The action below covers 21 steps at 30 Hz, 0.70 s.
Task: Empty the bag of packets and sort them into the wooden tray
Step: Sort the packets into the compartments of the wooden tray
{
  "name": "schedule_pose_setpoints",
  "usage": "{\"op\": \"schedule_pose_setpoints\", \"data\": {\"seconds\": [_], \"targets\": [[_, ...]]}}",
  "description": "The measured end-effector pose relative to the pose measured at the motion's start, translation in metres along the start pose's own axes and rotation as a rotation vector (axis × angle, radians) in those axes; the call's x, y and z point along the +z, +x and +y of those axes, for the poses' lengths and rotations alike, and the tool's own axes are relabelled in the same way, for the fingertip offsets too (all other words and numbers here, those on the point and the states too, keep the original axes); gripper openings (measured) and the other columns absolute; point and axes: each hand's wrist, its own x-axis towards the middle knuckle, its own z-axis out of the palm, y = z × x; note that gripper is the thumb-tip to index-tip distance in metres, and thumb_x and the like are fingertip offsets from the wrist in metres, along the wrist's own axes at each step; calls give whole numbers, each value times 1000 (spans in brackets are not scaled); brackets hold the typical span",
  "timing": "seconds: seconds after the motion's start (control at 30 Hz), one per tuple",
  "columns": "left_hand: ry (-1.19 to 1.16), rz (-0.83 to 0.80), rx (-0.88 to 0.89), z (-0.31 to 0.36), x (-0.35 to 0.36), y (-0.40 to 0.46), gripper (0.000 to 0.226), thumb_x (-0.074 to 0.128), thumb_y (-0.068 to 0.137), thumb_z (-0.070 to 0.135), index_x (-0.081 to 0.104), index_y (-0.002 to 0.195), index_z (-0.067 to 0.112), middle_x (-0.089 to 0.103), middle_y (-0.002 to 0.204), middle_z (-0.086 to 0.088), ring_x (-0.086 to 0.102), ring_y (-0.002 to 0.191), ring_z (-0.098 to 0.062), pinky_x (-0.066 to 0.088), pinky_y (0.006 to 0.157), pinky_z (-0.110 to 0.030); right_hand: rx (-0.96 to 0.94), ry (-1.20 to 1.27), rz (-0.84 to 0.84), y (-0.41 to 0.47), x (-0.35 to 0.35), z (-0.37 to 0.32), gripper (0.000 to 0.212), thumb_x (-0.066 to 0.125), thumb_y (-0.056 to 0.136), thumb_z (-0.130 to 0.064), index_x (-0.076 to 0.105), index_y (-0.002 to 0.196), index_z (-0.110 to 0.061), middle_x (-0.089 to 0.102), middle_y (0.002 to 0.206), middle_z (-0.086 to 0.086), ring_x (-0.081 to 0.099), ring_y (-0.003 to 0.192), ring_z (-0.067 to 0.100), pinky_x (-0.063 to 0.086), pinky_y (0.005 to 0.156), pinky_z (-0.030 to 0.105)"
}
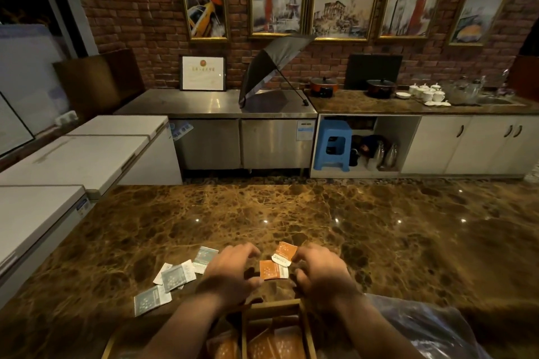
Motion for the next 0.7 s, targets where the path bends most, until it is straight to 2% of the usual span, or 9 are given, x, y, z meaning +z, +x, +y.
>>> {"op": "schedule_pose_setpoints", "data": {"seconds": [0.17,0.27,0.33,0.37,0.43,0.5,0.57,0.7], "targets": [[21,-64,-7,7,22,21,58,73,78,50,44,128,43,56,129,8,51,119,-15,42,101,-34,-72,-67,-66,24,19,10,40,61,93,-31,56,132,-35,56,131,-9,51,124,17,45,103,35],[62,-84,0,8,35,28,65,74,77,50,39,131,43,56,130,6,50,123,-19,40,104,-37,-165,-51,-141,36,27,18,53,54,96,-29,42,148,-36,38,158,-10,28,148,17,29,119,38],[90,-83,2,8,42,31,67,74,77,50,37,133,43,57,129,6,49,124,-20,40,102,-37,-202,-46,-200,43,32,23,58,51,98,-27,34,153,-36,29,164,-12,16,153,14,22,123,39],[104,-79,2,9,43,31,66,75,77,50,38,132,43,58,129,7,49,123,-21,39,101,-37,-205,-41,-215,44,34,25,57,52,98,-27,35,152,-37,30,164,-12,17,153,15,23,123,41],[151,-66,20,9,44,33,62,75,76,51,42,128,41,59,127,10,50,120,-19,39,98,-36,-221,-55,-191,44,36,27,51,56,97,-26,44,145,-35,40,158,-10,30,147,19,30,119,42],[194,-55,45,9,41,35,54,74,77,51,45,121,39,63,124,14,53,117,-17,41,97,-36,-242,-157,-119,42,36,28,44,56,96,-22,53,139,-32,50,147,-6,43,133,21,36,112,39],[203,-49,48,8,38,36,46,73,79,49,46,115,38,64,119,14,54,113,-16,43,95,-37,-252,-277,-53,41,35,28,39,56,95,-19,59,133,-28,55,134,-2,46,122,22,38,105,38],[239,-33,60,7,37,33,33,63,81,48,48,107,35,64,112,11,56,108,-18,44,87,-36,-254,-325,-14,36,31,30,31,53,98,-24,66,125,-28,60,124,-1,48,118,23,37,101,37]]}}
